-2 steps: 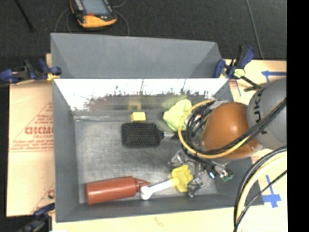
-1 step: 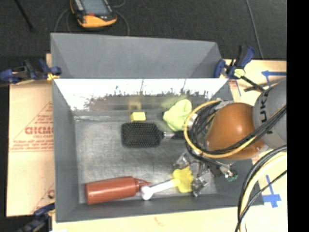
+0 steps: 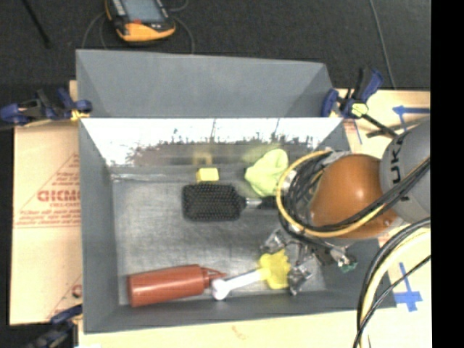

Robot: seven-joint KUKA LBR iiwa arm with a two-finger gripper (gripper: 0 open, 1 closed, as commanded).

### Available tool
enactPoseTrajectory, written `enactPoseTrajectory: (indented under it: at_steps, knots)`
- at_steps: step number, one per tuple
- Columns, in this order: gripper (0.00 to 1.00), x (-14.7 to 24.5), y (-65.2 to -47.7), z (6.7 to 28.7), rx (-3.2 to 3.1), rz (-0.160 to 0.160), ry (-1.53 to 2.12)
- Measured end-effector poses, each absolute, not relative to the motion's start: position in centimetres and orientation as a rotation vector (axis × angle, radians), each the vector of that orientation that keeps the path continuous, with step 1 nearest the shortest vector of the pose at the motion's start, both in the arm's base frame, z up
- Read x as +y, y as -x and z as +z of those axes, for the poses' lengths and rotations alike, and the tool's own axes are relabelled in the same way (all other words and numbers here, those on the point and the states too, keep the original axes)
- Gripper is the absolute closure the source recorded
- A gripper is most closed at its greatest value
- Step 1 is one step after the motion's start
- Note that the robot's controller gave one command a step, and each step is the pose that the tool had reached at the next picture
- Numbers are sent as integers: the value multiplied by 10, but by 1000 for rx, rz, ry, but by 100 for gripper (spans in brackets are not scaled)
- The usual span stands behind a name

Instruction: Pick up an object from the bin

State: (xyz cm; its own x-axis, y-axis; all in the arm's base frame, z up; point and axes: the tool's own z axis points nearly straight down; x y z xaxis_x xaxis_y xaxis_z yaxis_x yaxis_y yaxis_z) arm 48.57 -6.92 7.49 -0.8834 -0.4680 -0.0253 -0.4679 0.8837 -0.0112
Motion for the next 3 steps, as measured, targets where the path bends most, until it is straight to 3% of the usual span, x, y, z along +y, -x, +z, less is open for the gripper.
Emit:
enactPoseTrajectory:
  at_steps: [1,2,3]
  knots:
    - [100,-92,-499,159,3032,-1,811]
    - [100,-92,-499,159,3032,-1,811]
    - [100,-110,-511,213,3045,2,778]
